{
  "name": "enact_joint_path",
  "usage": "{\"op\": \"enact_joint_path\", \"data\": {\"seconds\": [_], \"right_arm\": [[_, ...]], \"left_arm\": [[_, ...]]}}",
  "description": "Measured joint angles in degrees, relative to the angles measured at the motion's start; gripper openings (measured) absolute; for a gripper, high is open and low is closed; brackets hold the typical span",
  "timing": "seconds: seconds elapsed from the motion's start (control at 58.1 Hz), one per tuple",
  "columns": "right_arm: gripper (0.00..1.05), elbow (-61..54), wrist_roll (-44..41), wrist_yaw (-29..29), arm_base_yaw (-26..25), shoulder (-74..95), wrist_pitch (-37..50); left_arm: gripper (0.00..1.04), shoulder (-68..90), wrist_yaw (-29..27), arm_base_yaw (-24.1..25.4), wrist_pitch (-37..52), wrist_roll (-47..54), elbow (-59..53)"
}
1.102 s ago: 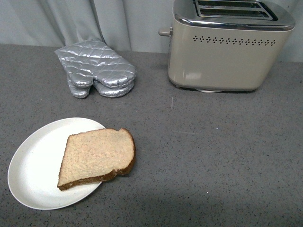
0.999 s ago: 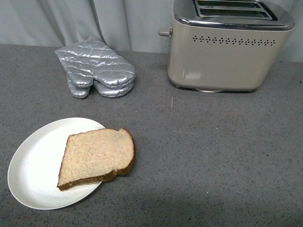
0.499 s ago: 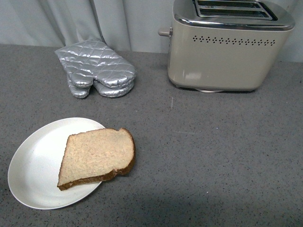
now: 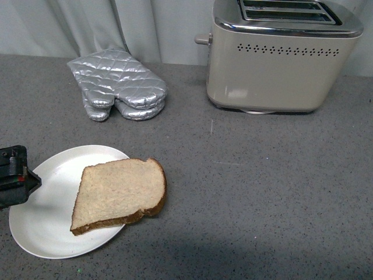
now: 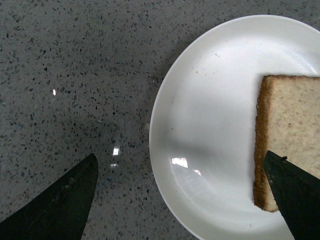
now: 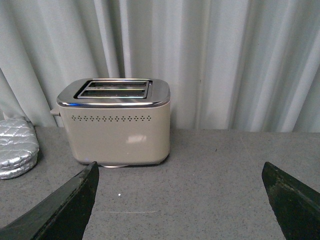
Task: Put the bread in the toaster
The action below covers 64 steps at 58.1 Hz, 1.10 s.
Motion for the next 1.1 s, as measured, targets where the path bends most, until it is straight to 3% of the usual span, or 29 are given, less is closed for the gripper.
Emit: {"op": "enact_joint_path", "data": {"seconds": [0.327,0.465,0.568,0.706,0.792,0.861,1.102], "right_arm": [[0.95,0.0,0.0,0.0,0.0,0.0,0.0],[0.95,0.0,0.0,0.0,0.0,0.0,0.0],[0.95,0.0,0.0,0.0,0.0,0.0,0.0],[0.95,0.0,0.0,0.0,0.0,0.0,0.0],[0.95,0.0,0.0,0.0,0.0,0.0,0.0],[0.95,0.0,0.0,0.0,0.0,0.0,0.0],[0.95,0.0,0.0,0.0,0.0,0.0,0.0]], "left_arm": [[0.97,12.0,-0.5,0.5,-0.1,3.0,6.6],[0.68,15.3,-0.1,1.8,-1.1,2.9,9.9],[0.54,15.8,0.1,2.1,-1.6,2.7,10.6],[0.23,16.1,1.7,1.9,-2.2,1.7,11.0],[0.11,16.0,2.6,1.6,-2.6,0.9,10.9],[0.03,15.4,3.7,1.5,-3.0,0.0,10.8],[0.03,12.4,7.9,-3.2,-5.1,-8.1,10.1]]}}
